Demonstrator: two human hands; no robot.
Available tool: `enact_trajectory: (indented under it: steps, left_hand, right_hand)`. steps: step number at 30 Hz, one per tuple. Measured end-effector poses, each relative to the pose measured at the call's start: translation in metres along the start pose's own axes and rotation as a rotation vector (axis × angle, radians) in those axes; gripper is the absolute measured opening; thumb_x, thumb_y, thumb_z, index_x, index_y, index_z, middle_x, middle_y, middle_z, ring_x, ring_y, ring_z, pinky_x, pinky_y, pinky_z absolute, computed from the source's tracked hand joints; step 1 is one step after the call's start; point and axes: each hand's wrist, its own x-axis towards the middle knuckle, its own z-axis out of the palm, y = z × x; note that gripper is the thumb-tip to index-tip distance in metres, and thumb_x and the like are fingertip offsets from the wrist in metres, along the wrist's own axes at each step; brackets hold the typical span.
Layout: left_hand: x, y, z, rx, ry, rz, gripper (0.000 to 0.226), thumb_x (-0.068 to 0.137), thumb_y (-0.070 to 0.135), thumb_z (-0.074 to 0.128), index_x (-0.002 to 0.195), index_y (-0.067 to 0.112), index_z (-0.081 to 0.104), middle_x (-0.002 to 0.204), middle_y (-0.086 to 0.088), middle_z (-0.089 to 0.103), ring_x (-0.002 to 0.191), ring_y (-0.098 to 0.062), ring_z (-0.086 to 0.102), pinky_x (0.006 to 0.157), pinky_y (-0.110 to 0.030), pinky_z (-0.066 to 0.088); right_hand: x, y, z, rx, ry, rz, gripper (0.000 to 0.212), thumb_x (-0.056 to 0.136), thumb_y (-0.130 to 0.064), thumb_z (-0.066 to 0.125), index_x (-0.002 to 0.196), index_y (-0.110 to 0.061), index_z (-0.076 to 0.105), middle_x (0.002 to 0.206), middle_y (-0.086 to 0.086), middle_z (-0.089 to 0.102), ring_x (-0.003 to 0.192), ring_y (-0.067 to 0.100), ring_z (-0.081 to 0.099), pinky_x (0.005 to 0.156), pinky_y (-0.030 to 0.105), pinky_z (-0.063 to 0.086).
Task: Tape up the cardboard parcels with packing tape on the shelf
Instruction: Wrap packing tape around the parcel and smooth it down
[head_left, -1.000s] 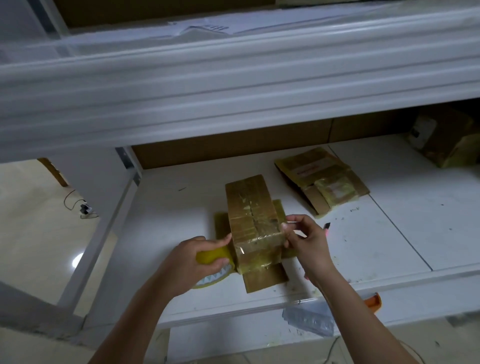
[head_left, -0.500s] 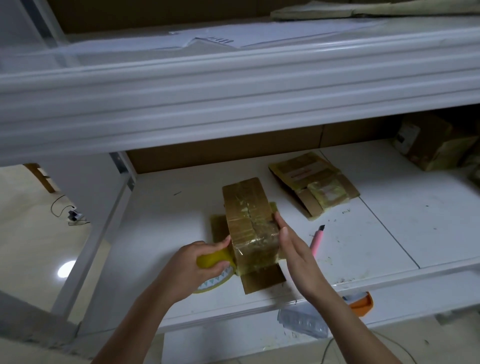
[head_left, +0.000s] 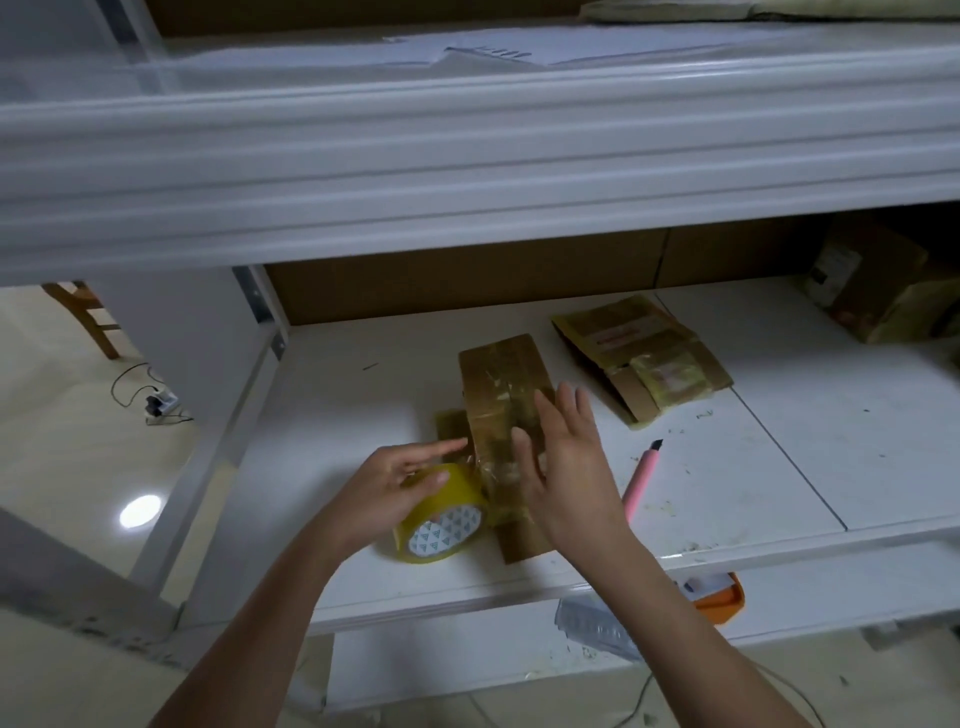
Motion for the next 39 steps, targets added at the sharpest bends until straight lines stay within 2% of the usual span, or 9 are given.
enact_trajectory:
  steps: [6, 11, 16, 20, 23, 30, 35, 37, 39]
  left_hand:
    - [0.006, -0.004, 0.003, -0.043, 0.007, -0.075, 0.024, 0.090, 0.013, 0.068, 0.110, 0.027, 0.065, 0.086, -0.005, 0.076, 0.085, -0.020, 0.073, 0.080, -0.032, 0.058]
    - [0.008, -0.005, 0.005, -0.126, -0.016, -0.171, 0.026, 0.087, 0.022, 0.072, 0.111, 0.015, 0.065, 0.090, -0.009, 0.076, 0.080, -0.019, 0.074, 0.066, -0.023, 0.057]
    - [0.010, -0.013, 0.003, 0.101, 0.057, -0.228, 0.025, 0.082, 0.042, 0.075, 0.096, 0.023, 0.068, 0.085, -0.007, 0.074, 0.075, -0.020, 0.072, 0.056, -0.025, 0.053]
    - [0.009, -0.013, 0.003, 0.169, 0.066, -0.192, 0.023, 0.085, 0.048, 0.069, 0.088, 0.026, 0.069, 0.086, -0.001, 0.073, 0.073, -0.017, 0.071, 0.053, -0.023, 0.048]
    - [0.004, -0.011, -0.001, 0.157, 0.062, -0.169, 0.023, 0.091, 0.046, 0.062, 0.089, 0.024, 0.071, 0.084, 0.001, 0.074, 0.070, -0.014, 0.071, 0.053, -0.022, 0.049]
    - [0.006, -0.009, 0.002, 0.116, 0.115, -0.186, 0.016, 0.090, 0.042, 0.066, 0.086, 0.027, 0.071, 0.079, 0.003, 0.072, 0.063, -0.012, 0.067, 0.051, -0.021, 0.047]
    - [0.007, -0.013, 0.014, 0.075, 0.169, -0.171, 0.015, 0.088, 0.035, 0.070, 0.081, 0.022, 0.071, 0.070, 0.004, 0.070, 0.063, -0.012, 0.066, 0.049, -0.020, 0.045]
    - [0.006, -0.014, 0.016, 0.070, 0.179, -0.156, 0.015, 0.088, 0.034, 0.070, 0.080, 0.022, 0.071, 0.064, 0.005, 0.069, 0.060, -0.011, 0.066, 0.049, -0.019, 0.044]
    - [0.006, -0.014, 0.020, 0.066, 0.193, -0.144, 0.015, 0.088, 0.032, 0.070, 0.078, 0.022, 0.071, 0.063, 0.005, 0.069, 0.060, -0.011, 0.067, 0.052, -0.019, 0.044]
  right_hand:
    - [0.004, -0.007, 0.030, -0.198, -0.051, 0.096, 0.115, 0.073, -0.089, 0.006, 0.152, -0.009, 0.030, 0.161, 0.020, 0.014, 0.149, 0.038, 0.000, 0.119, 0.049, 0.005]
    - [0.009, 0.009, 0.037, -0.193, -0.061, 0.012, 0.112, 0.077, -0.088, 0.015, 0.150, -0.005, 0.032, 0.161, 0.020, 0.014, 0.149, 0.033, -0.005, 0.119, 0.048, 0.001]
    - [0.015, 0.019, 0.031, -0.179, -0.109, -0.042, 0.108, 0.077, -0.088, 0.014, 0.151, -0.012, 0.029, 0.162, 0.014, 0.012, 0.149, 0.025, -0.013, 0.122, 0.048, 0.002]
    - [0.017, 0.008, 0.024, -0.342, -0.134, -0.016, 0.112, 0.074, -0.090, 0.003, 0.152, -0.013, 0.027, 0.163, 0.014, 0.008, 0.149, 0.032, -0.015, 0.115, 0.042, -0.014]
    - [0.015, -0.007, 0.025, -0.425, -0.141, 0.021, 0.113, 0.076, -0.088, 0.007, 0.152, -0.007, 0.025, 0.161, 0.021, 0.009, 0.149, 0.036, -0.007, 0.117, 0.042, -0.012]
    - [0.030, 0.011, 0.024, -0.324, -0.182, -0.077, 0.094, 0.086, -0.077, 0.036, 0.149, -0.008, 0.031, 0.160, 0.020, 0.013, 0.150, 0.028, 0.007, 0.117, 0.030, -0.005]
    - [0.030, 0.018, 0.016, -0.152, -0.230, -0.129, 0.098, 0.079, -0.081, 0.034, 0.151, -0.014, 0.029, 0.162, 0.011, 0.011, 0.151, 0.023, 0.002, 0.117, 0.029, -0.004]
    - [0.022, 0.029, 0.004, 0.104, -0.212, -0.132, 0.073, 0.093, -0.061, 0.045, 0.152, -0.022, 0.028, 0.161, -0.005, 0.010, 0.149, 0.011, -0.004, 0.118, 0.030, 0.003]
    - [0.006, 0.050, -0.005, 0.234, -0.030, -0.117, 0.051, 0.101, -0.038, 0.043, 0.149, -0.023, 0.034, 0.160, -0.006, 0.022, 0.148, 0.009, 0.005, 0.117, 0.032, 0.018]
